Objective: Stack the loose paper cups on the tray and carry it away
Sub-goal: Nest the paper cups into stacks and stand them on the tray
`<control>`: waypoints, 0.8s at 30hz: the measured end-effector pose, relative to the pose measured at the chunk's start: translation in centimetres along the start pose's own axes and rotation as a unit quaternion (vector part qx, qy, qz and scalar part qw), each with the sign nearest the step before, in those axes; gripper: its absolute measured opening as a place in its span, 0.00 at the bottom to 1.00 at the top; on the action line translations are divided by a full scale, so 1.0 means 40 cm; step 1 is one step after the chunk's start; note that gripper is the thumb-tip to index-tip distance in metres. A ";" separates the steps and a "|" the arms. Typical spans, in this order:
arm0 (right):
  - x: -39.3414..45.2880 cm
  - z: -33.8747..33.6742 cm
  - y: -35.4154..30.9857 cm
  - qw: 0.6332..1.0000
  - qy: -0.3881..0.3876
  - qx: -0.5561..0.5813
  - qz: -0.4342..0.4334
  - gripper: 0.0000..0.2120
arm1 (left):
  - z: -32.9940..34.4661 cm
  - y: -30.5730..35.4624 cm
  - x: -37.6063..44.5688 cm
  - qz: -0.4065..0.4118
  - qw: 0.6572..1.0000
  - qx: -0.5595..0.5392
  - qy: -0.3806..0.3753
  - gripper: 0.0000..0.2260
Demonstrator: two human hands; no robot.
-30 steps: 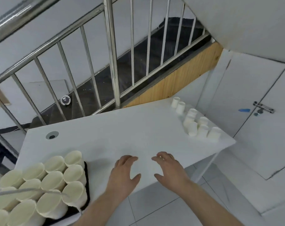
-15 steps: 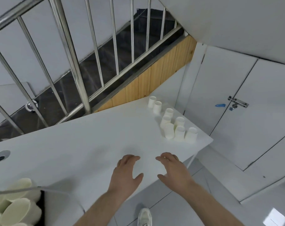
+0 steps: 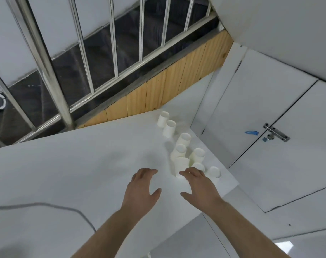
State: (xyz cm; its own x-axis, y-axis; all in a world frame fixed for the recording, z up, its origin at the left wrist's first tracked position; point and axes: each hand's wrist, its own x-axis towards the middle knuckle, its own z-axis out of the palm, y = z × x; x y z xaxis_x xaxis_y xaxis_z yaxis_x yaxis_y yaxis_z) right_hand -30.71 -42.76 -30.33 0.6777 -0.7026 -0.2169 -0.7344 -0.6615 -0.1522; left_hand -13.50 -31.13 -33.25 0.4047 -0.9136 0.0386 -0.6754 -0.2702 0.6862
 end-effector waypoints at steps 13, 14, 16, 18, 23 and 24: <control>0.232 0.061 0.142 0.996 -0.049 -0.079 0.007 0.36 | 0.061 -0.011 0.116 -0.047 0.998 0.028 -0.021 0.24; 0.242 0.070 0.147 0.995 -0.049 -0.083 0.003 0.36 | 0.064 -0.009 0.116 -0.052 0.998 0.030 -0.019 0.24; 0.261 0.085 0.156 0.995 -0.049 -0.086 -0.006 0.35 | 0.069 -0.002 0.117 -0.067 0.997 0.035 -0.014 0.24; 0.277 0.093 0.162 0.994 -0.055 -0.092 -0.015 0.35 | 0.074 0.004 0.118 -0.080 0.996 0.038 -0.011 0.23; 0.295 0.107 0.178 0.994 -0.056 -0.095 -0.028 0.33 | 0.087 0.010 0.124 -0.100 0.994 0.042 -0.012 0.23; 0.296 0.108 0.182 0.994 -0.053 -0.095 -0.033 0.33 | 0.090 0.011 0.123 -0.104 0.993 0.044 -0.013 0.23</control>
State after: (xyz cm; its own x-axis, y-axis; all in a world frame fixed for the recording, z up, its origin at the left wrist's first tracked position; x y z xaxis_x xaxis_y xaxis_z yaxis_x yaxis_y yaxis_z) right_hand -28.17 -54.75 -38.16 0.7086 -0.6315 -0.3148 -0.6622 -0.7492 0.0126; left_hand -14.03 -36.85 -35.36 0.5265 -0.8420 -0.1174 -0.6296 -0.4790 0.6117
